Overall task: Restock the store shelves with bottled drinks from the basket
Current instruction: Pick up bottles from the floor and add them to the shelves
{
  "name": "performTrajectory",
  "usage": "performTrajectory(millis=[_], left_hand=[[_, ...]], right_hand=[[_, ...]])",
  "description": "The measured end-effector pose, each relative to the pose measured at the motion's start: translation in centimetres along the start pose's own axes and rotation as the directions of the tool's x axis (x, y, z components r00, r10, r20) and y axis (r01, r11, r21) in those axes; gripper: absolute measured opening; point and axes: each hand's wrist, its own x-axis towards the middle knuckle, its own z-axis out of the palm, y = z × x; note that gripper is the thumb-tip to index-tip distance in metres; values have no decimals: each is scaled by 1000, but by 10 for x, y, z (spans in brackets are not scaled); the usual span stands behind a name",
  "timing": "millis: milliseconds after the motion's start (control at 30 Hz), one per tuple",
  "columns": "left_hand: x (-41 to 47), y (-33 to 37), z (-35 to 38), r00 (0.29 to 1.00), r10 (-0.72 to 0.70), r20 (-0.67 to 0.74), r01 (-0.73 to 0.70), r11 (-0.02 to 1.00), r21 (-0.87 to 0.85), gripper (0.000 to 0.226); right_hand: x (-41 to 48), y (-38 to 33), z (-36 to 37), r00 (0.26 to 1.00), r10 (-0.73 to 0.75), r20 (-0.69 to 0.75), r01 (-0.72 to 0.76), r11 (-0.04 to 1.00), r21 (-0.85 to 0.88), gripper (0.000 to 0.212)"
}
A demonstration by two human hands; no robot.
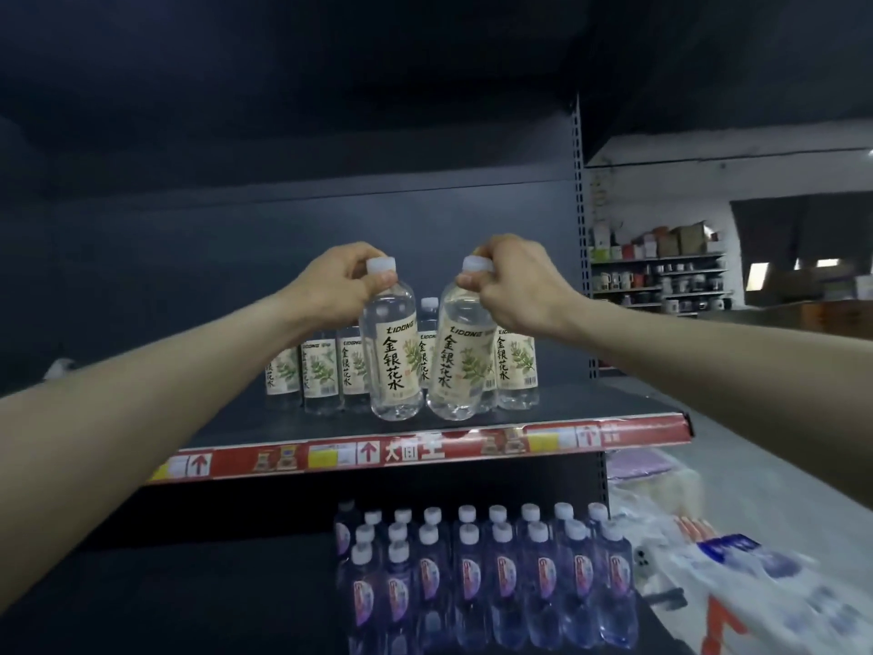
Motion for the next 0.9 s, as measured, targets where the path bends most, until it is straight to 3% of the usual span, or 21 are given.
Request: performTrajectory(millis=[200, 400, 500, 633, 767, 900], left_hand=[[17, -41, 9, 997, -7, -78, 5, 1000, -25, 27], [35, -63, 16, 995, -83, 56, 87, 994, -62, 26], [45, -72, 24, 990, -120, 77, 126, 989, -71, 27], [56, -84, 41, 987, -161, 15, 162, 971, -179, 30], [51, -94, 62, 976, -196, -99, 159, 941, -298, 40], [37, -100, 82, 973, -226, -48, 196, 918, -344, 50]], right_hand=[[26, 2, 46, 997, 11, 72, -12, 1000, 19, 31], [57, 13, 86, 994, 34, 107, -33, 999, -12, 25], [80, 17, 97, 991, 80, 103, -75, 996, -54, 32], [100, 29, 117, 985, 142, 102, -130, 985, -118, 37], [113, 43, 132, 982, 184, 43, -179, 978, -110, 23], [109, 42, 135, 980, 197, 38, -192, 975, -111, 23]])
